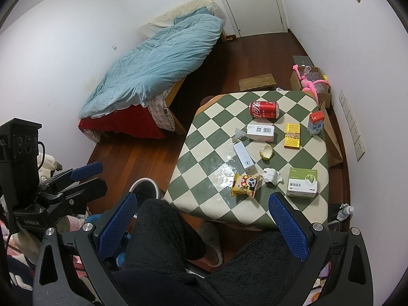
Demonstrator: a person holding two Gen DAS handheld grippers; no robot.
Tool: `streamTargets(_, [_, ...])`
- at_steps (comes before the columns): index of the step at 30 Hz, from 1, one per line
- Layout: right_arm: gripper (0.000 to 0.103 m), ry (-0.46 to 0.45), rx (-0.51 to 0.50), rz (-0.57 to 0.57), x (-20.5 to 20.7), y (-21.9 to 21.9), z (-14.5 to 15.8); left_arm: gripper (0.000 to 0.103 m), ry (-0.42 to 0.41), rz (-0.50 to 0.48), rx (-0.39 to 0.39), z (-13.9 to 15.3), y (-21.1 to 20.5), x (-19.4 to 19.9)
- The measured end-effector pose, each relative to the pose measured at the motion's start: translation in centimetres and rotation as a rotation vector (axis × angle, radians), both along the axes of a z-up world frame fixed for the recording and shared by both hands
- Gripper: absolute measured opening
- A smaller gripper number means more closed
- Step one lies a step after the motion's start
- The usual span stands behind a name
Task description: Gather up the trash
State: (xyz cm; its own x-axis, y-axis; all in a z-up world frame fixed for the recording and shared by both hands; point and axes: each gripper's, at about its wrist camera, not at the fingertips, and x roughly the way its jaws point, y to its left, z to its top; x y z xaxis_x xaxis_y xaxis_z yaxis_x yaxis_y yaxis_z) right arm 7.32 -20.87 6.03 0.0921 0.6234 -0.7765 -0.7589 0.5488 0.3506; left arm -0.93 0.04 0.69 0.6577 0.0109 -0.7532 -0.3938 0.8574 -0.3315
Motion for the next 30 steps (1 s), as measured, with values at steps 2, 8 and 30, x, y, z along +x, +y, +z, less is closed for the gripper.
streamTargets(2, [0.103, 0.001, 0.001, 0.001, 0.0, 0.1, 0.0, 0.103, -0.001, 0.0, 0.0, 0.0, 0.0, 0.0])
streamTargets(8, [0.103, 0.0, 0.001, 0.0, 0.0, 0.0, 0.0, 0.103, -0.001, -0.004, -0.003, 0.1, -0.2, 0.1])
streamTargets(30, [0.103, 0.004, 0.004, -0.008, 0.2, 0.0, -0.1, 0.103, 0.046, 0.042, 0.075, -1.7, 0.7, 1.9])
